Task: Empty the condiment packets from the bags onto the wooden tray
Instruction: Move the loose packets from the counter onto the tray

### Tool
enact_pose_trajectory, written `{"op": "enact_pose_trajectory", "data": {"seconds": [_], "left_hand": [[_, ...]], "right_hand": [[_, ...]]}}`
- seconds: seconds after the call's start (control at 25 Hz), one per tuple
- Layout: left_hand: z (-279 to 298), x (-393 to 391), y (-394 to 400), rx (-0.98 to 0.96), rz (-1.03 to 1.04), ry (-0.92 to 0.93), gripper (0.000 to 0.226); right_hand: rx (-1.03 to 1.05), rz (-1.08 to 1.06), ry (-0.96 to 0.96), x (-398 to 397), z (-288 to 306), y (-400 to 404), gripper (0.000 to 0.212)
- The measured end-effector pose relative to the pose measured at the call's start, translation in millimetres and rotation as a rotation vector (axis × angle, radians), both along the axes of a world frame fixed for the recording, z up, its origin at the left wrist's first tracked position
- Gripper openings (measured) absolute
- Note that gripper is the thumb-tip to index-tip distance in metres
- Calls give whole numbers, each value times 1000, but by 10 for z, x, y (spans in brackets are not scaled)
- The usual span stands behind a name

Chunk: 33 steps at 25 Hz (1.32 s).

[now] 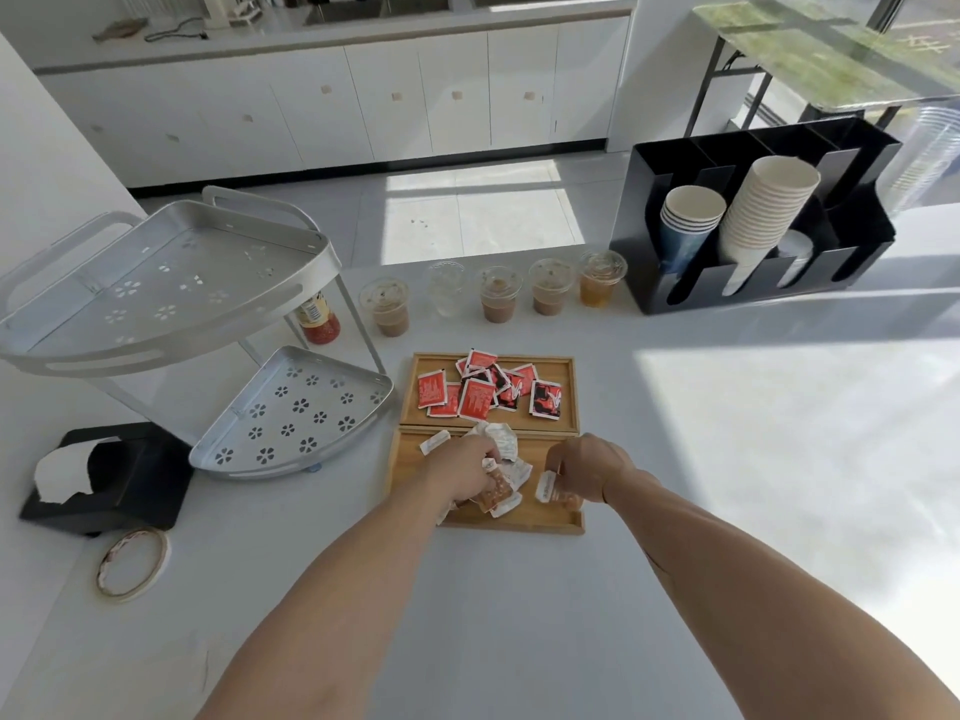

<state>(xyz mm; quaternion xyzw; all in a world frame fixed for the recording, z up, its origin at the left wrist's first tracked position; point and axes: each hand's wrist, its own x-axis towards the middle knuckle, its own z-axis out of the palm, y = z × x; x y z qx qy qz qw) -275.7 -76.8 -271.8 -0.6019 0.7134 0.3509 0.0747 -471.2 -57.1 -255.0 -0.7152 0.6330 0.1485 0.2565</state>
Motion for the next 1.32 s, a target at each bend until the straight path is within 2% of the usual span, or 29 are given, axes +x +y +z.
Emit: {"op": "enact_pose_trajectory", "data": {"seconds": [0.16,0.48,0.84,0.96,1.08,1.2,1.32], "left_hand": [[-142,-84,-89,-80,-32,-93,36],[-266,-92,-129,-334,-101,-194,38],[-89,47,265,-440,-43,-243,48],[99,220,421,-383,-24,-270,49],[239,518,588,-232,-23,-225,41],[335,967,828,-69,30,-184,38],[383,1551,1126,52,103,-229,42]], "right_hand": [[11,35,-11,76,-146,-124,26],[-166,20,62,69,-339,-121,23],[-223,29,42,108,-91,155,33],[-186,91,68,211,52,290,36],[-121,150,70,428,148,415,38],[-62,204,42,777,204,524,35],[-23,298,25,1241,261,645,35]]}}
